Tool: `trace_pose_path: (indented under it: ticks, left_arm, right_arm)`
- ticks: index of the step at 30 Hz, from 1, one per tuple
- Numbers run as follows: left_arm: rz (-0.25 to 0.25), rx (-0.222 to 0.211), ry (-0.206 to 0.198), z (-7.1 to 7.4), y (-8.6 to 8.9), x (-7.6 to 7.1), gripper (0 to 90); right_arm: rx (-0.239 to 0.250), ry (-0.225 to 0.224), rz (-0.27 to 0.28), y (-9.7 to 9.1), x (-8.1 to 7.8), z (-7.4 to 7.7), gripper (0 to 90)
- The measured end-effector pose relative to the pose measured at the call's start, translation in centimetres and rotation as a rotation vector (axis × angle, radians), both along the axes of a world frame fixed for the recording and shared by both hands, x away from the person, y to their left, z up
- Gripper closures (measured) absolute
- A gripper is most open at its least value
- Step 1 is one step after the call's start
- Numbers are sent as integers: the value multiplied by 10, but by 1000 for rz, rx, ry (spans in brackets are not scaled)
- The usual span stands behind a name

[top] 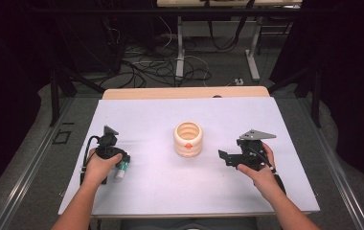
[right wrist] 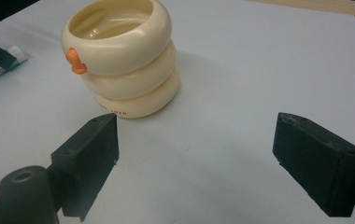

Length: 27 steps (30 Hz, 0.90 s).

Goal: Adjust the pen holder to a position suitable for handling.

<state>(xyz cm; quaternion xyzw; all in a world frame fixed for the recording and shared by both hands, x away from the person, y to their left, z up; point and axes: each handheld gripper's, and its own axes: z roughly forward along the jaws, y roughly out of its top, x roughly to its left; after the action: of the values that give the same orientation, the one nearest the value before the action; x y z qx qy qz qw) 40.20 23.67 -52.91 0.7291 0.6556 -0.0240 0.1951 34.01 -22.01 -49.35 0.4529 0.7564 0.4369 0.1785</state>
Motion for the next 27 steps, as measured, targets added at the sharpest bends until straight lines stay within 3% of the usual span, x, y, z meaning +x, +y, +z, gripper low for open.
trace_pose_path:
  ticks: [16,27]
  left_arm:
    - [-9,-9,9,2,0,1,659]
    - [-75,-29,-34,24,-5,-3,660]
  right_arm:
    - [-4,3,7,2,0,-1,141]
    - [-23,-21,38,6,-4,4,144]
